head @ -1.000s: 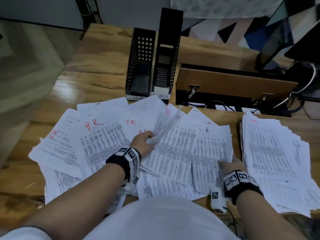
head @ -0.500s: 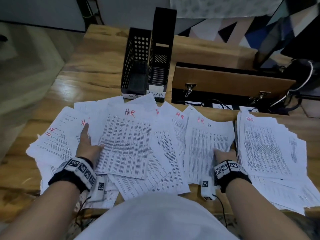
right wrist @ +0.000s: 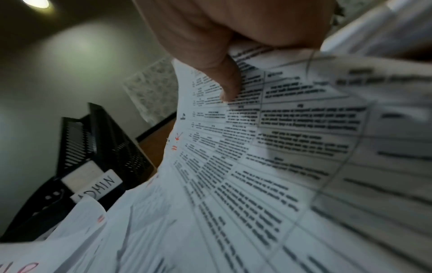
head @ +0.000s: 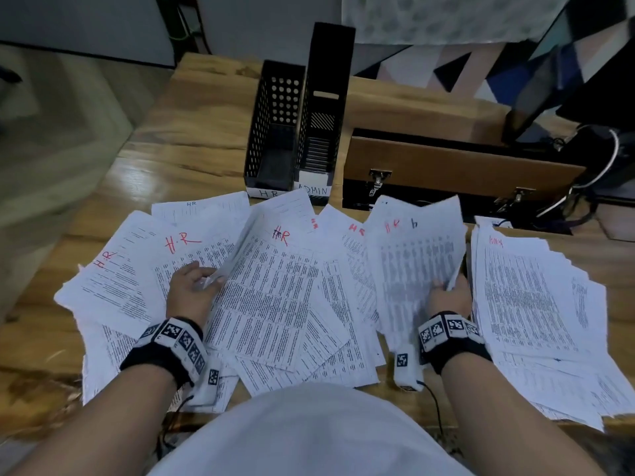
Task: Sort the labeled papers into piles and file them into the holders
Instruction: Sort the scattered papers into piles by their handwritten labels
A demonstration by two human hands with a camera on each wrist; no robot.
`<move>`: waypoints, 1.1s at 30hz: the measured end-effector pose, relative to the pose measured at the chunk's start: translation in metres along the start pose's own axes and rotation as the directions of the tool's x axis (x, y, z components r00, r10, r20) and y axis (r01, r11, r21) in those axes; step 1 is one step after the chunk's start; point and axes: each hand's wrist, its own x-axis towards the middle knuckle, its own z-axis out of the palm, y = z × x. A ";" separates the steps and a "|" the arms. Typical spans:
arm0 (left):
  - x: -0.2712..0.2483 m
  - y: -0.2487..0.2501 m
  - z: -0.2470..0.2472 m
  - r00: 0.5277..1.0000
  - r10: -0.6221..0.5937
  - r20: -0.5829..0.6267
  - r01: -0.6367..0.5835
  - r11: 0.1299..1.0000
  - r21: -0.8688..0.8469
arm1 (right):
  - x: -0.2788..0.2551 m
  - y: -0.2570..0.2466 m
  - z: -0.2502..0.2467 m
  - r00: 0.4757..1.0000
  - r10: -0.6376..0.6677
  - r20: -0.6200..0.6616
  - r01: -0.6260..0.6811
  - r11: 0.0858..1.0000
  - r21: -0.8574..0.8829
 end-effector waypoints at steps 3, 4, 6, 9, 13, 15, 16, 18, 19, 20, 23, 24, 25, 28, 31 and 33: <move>0.003 -0.003 0.002 0.999 -0.001 0.043 -0.001 0.999 0.041 | 0.004 -0.022 -0.020 0.980 -0.153 -0.128 0.171 0.974 0.146; 0.002 -0.001 0.002 0.998 -0.006 0.056 0.003 0.999 0.045 | 0.006 -0.032 -0.027 0.967 -0.205 -0.153 0.231 0.956 0.178; 0.002 -0.002 0.004 0.997 -0.038 0.074 0.037 0.999 0.014 | 0.009 -0.053 -0.043 0.938 -0.281 -0.203 0.330 0.904 0.272; 0.002 -0.004 0.010 0.987 -0.135 0.089 0.138 0.990 -0.028 | 0.006 -0.088 -0.064 0.879 -0.396 -0.266 0.475 0.772 0.422; -0.002 -0.010 0.011 0.972 -0.210 0.108 0.199 0.974 0.106 | 0.002 -0.118 -0.070 0.852 -0.481 -0.208 0.522 0.743 0.419; -0.004 -0.009 0.009 0.963 -0.250 0.103 0.230 0.957 0.178 | -0.007 -0.125 -0.057 0.874 -0.481 -0.064 0.473 0.814 0.337; -0.006 -0.004 0.007 0.961 -0.255 0.104 0.232 0.953 0.194 | -0.013 -0.123 -0.045 0.891 -0.454 0.016 0.432 0.859 0.273; -0.008 -0.001 0.003 0.952 -0.278 0.129 0.258 0.953 0.157 | -0.027 -0.109 -0.017 0.911 -0.363 0.195 0.329 0.926 0.186; -0.011 0.002 0.002 0.944 -0.291 0.154 0.269 0.952 0.147 | -0.036 -0.099 -0.001 0.912 -0.308 0.271 0.281 0.950 0.135; -0.014 0.004 0.000 0.937 -0.301 0.177 0.279 0.950 0.140 | -0.044 -0.087 0.015 0.910 -0.247 0.334 0.240 0.969 0.064; -0.019 0.004 -0.004 0.912 -0.304 0.276 0.281 0.952 0.119 | -0.061 -0.049 0.055 0.874 -0.125 0.470 0.204 0.971 -0.122; -0.021 0.004 -0.005 0.900 -0.308 0.309 0.283 0.951 0.124 | -0.066 -0.040 0.065 0.856 -0.092 0.509 0.216 0.958 -0.189; -0.021 0.001 -0.005 0.885 -0.313 0.345 0.295 0.950 0.107 | -0.072 -0.032 0.072 0.832 -0.066 0.550 0.239 0.938 -0.250; -0.028 0.001 -0.003 0.857 -0.308 0.413 0.347 0.938 -0.021 | -0.081 -0.022 0.082 0.802 -0.010 0.597 0.240 0.921 -0.308; -0.035 -0.003 -0.002 0.822 -0.336 0.460 0.436 0.891 -0.127 | -0.083 -0.028 0.084 0.782 0.034 0.622 0.171 0.948 -0.267; -0.032 -0.008 -0.002 0.772 -0.346 0.533 0.451 0.889 -0.075 | -0.082 -0.033 0.081 0.742 0.091 0.664 0.084 0.970 -0.226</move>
